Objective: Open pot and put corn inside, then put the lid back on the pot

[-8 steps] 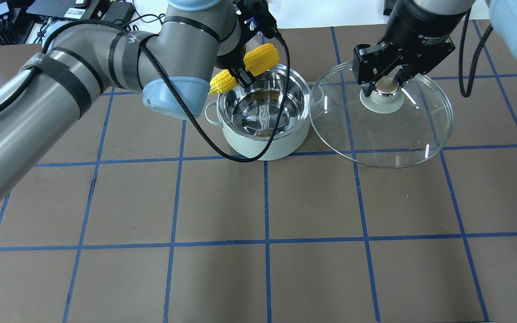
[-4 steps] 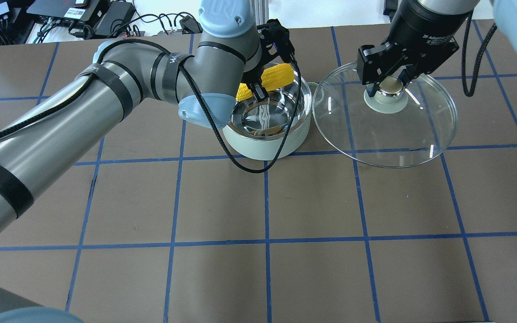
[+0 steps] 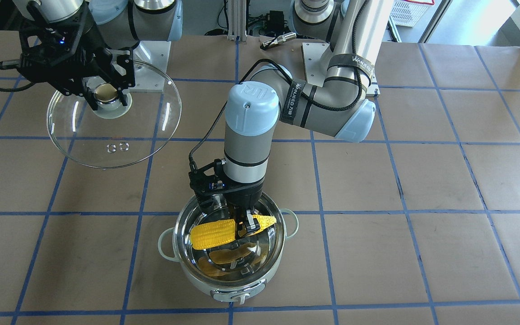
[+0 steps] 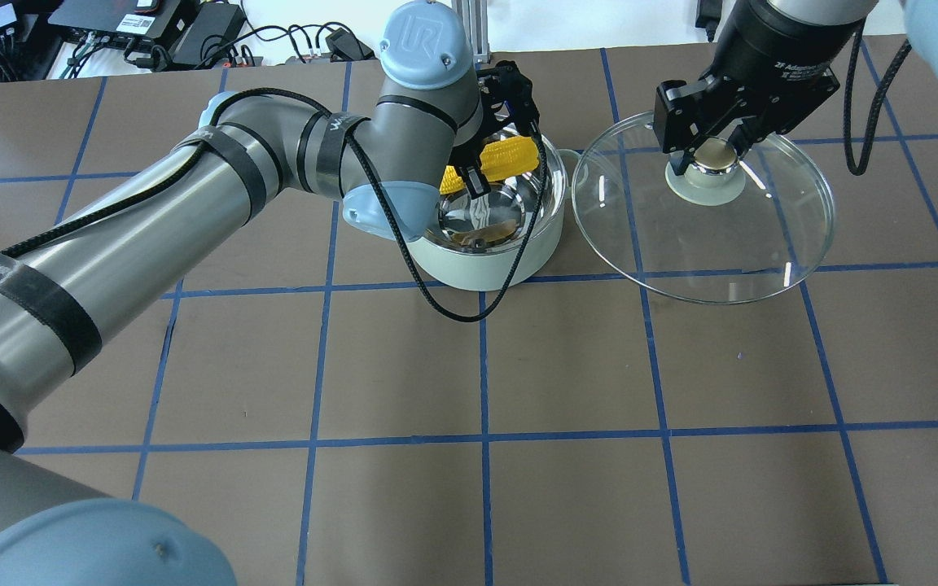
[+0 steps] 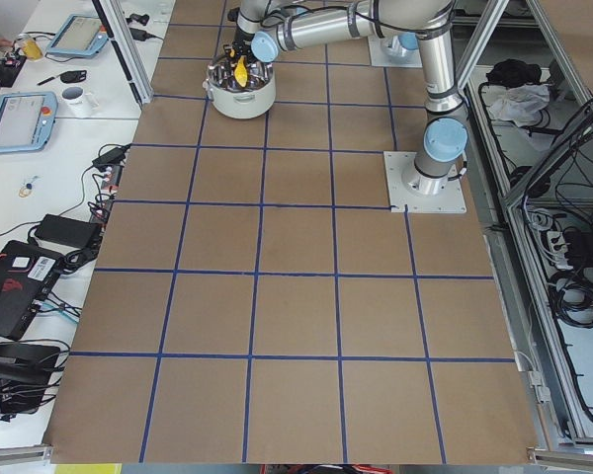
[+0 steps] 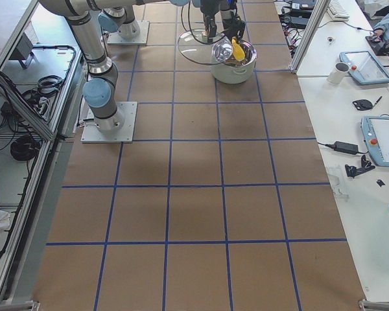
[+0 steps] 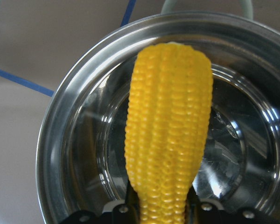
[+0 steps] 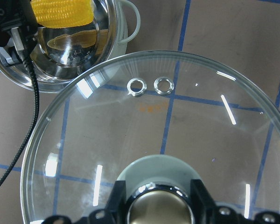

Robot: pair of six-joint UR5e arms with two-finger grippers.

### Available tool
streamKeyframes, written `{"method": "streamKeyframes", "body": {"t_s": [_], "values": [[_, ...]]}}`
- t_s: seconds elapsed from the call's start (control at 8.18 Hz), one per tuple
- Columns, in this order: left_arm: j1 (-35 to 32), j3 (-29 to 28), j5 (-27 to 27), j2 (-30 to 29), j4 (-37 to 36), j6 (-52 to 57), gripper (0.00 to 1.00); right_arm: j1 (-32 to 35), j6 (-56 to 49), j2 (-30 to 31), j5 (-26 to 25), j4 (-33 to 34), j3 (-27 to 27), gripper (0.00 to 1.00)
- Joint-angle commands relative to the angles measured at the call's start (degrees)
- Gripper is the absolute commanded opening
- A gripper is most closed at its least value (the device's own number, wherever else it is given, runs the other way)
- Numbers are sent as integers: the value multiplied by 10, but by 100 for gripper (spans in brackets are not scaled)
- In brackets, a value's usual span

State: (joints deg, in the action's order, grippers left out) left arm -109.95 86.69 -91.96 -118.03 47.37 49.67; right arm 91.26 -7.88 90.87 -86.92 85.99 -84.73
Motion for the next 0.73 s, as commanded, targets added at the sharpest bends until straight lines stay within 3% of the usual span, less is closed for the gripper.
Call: {"method": "streamKeyframes", "body": {"t_s": [0.0,0.12,0.24,0.37,0.61], "values": [[0,-1,1,-20,-23,-1,17,0,0,0,6,1,0,34],[0,-1,1,-19,-23,-11,77,0,0,0,4,1,0,34],[0,-1,3,-15,-23,-40,95,0,0,0,3,1,0,34],[0,-1,15,-10,-23,-52,100,0,0,0,2,1,0,35],[0,-1,18,4,-20,-53,100,0,0,0,2,1,0,35]]}}
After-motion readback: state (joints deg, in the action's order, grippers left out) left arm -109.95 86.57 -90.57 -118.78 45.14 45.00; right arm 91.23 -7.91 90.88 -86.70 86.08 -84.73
